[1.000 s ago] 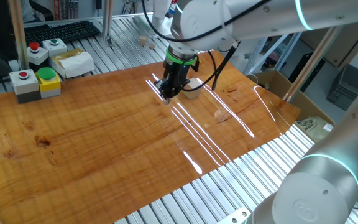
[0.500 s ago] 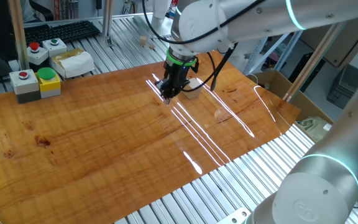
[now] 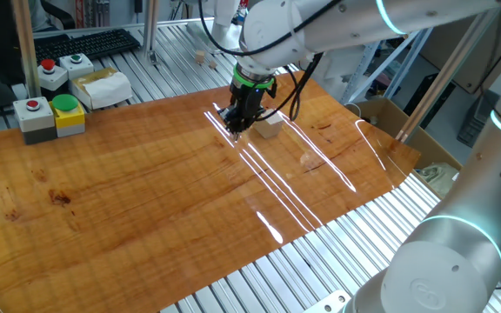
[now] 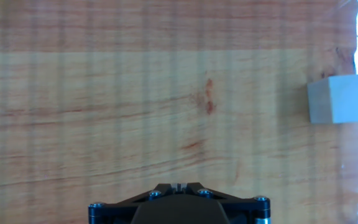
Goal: Hold a small block with the gripper and sweep it from left to right on the table
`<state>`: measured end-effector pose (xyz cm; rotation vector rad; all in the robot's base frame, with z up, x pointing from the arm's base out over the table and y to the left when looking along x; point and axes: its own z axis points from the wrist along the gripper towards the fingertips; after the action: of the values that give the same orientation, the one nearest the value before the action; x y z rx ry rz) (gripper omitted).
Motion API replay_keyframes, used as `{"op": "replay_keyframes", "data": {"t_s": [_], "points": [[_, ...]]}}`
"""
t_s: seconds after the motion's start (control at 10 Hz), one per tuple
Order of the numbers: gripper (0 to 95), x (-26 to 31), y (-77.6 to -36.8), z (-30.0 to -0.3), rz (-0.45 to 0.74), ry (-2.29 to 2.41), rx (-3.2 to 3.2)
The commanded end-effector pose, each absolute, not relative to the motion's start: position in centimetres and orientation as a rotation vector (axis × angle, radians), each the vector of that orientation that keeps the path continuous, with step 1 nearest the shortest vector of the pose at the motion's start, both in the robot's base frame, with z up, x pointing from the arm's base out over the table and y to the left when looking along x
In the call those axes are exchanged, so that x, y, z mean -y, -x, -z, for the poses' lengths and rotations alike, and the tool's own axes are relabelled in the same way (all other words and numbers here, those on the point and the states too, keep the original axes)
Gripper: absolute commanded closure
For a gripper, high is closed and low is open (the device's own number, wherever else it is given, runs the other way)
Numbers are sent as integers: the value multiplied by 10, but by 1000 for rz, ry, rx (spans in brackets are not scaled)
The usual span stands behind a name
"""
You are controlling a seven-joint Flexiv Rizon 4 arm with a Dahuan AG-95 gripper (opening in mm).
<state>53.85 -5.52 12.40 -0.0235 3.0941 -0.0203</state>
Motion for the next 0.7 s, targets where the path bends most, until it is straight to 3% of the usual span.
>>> {"op": "replay_keyframes", "data": {"t_s": [0.1, 0.7], "points": [[950, 66, -545, -121, 21, 34, -3094], [950, 110, -562, -118, 7, 115, -3094]]}}
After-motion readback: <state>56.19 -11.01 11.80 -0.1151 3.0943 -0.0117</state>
